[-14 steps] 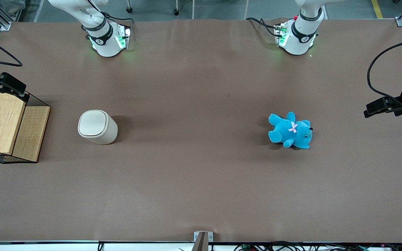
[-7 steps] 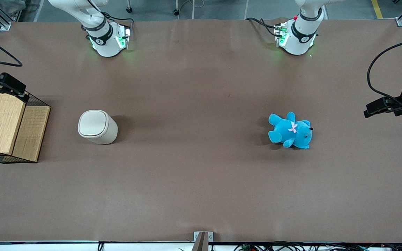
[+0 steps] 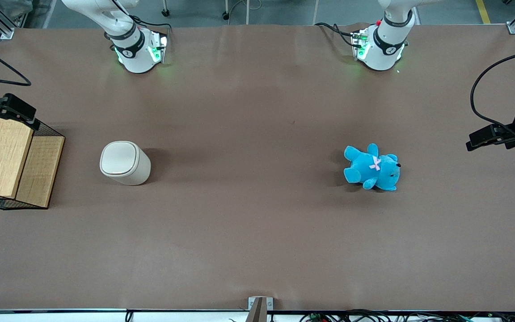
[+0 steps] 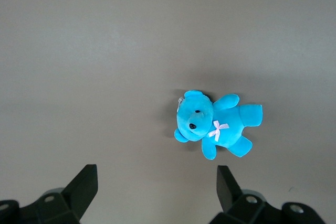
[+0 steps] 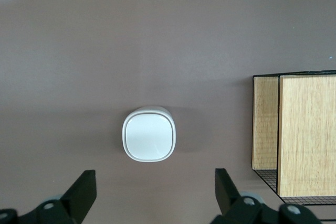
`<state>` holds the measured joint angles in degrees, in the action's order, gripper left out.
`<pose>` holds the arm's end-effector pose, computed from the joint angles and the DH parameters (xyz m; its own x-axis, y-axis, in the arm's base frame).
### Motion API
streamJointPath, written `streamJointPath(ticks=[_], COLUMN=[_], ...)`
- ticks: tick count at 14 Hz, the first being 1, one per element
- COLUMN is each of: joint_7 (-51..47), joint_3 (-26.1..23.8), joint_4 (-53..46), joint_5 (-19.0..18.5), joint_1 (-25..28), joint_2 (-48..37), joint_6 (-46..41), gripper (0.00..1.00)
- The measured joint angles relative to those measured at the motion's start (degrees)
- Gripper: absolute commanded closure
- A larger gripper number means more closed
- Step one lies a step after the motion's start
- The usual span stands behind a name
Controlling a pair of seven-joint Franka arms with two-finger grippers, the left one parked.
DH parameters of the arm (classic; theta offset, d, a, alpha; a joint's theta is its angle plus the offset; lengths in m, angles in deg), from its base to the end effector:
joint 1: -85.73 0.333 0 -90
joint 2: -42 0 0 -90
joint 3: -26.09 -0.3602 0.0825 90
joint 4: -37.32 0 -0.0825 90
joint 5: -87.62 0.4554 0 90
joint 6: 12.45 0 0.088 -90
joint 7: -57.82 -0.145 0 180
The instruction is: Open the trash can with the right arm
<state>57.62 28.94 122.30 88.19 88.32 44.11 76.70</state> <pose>0.6395 -0.0008 0.6537 0.9993 -0.0078 0.0360 -0.0075 -0.9999 -0.0082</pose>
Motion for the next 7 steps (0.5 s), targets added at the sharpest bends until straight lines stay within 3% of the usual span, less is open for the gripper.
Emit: streamJointPath(ticks=[3, 5, 7], joint_7=[0.0, 0.0, 0.01], joint_3=[0.02, 0.0, -0.17], joint_4=[3.43, 6.99, 10.28], joint_5=[0.0, 0.0, 0.0], joint_1=[-0.06, -0.06, 0.04], joint_2=[0.92, 2.24, 4.17], joint_6=[-0.14, -0.09, 0.22], gripper=[0.93, 0.99, 1.0])
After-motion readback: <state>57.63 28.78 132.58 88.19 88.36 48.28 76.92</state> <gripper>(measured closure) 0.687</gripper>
